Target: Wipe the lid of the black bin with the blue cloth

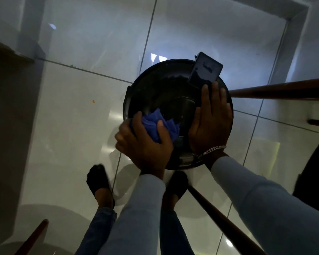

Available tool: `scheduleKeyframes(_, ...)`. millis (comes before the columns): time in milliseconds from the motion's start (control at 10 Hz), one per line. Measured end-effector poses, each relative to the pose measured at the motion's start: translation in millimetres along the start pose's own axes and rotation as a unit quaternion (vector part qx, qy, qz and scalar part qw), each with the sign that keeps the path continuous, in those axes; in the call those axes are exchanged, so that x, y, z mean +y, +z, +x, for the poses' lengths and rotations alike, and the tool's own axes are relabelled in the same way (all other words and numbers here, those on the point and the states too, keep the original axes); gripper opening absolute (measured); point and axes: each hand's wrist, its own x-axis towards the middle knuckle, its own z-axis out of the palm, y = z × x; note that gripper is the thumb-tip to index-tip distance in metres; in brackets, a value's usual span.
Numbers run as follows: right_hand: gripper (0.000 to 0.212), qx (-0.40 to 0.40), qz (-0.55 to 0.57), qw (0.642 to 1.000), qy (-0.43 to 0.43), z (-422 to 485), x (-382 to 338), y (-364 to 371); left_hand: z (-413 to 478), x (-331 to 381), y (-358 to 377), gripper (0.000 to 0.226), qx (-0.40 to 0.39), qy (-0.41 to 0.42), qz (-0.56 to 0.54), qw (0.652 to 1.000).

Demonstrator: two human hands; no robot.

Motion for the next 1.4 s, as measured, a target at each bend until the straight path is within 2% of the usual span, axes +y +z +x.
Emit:
scheduleKeyframes(100, 0.053, 0.006, 0.0, 1.0, 0.008, 0, -2, 1, 30, -3, -1, 0.04, 0.028, 0.008, -0.016, 0.999)
scheduleKeyframes(200, 0.053, 0.001, 0.009, 1.0, 0.015, 2, -3, 0, 66, 4, -5, 0.041, 0.004, -0.023, 0.007, 1.0)
scheduleKeyframes(300, 0.053, -0.022, 0.014, 1.0, -0.012, -2, -4, -6, 115, 16, -18, 0.043, -0.025, -0.059, -0.02, 0.998)
scheduleKeyframes(400, 0.053, -0.07, 0.03, 0.997, -0.035, 1, -10, -20, 142, 42, -43, 0.041, -0.078, -0.003, -0.075, 0.994)
scheduleKeyframes(500, 0.042, -0.099, 0.164, 0.981, 0.041, 13, -33, -72, 134, 91, -89, 0.031, -0.152, 0.039, -0.136, 0.978)
scheduleKeyframes(600, 0.026, -0.077, 0.487, 0.851, 0.181, 1, -67, -125, 107, 117, -112, 0.025, -0.22, 0.007, -0.171, 0.96)
scheduleKeyframes(700, 0.025, -0.099, 0.611, 0.752, 0.225, -24, -79, -187, 74, 159, -150, 0.028, -0.308, -0.016, -0.205, 0.929)
scheduleKeyframes(800, 0.037, 0.011, 0.601, 0.752, 0.27, -49, -72, -247, 49, 203, -192, 0.034, -0.415, -0.033, -0.237, 0.878)
scheduleKeyframes(900, 0.033, 0.133, 0.602, 0.716, 0.327, -82, -40, -306, 21, 247, -225, 0.024, -0.541, -0.012, -0.277, 0.794)
scheduleKeyframes(1000, 0.027, 0.19, 0.537, 0.734, 0.37, -125, 4, -346, -24, 287, -227, 0.04, -0.572, 0.084, -0.239, 0.78)
scheduleKeyframes(1100, 0.024, 0.236, 0.461, 0.724, 0.455, -156, 50, -356, -88, 315, -208, 0.033, -0.535, 0.201, -0.228, 0.788)
scheduleKeyframes(1200, 0.035, 0.208, 0.336, 0.748, 0.534, -164, 87, -343, -142, 326, -185, 0.035, -0.515, 0.25, -0.177, 0.8)
scheduleKeyframes(1300, 0.051, 0.158, 0.319, 0.747, 0.562, -164, 108, -332, -165, 315, -173, 0.042, -0.515, 0.272, -0.179, 0.793)
scheduleKeyframes(1400, 0.059, 0.083, 0.289, 0.762, 0.573, -175, 103, -336, -161, 304, -185, 0.048, -0.517, 0.293, -0.178, 0.784)
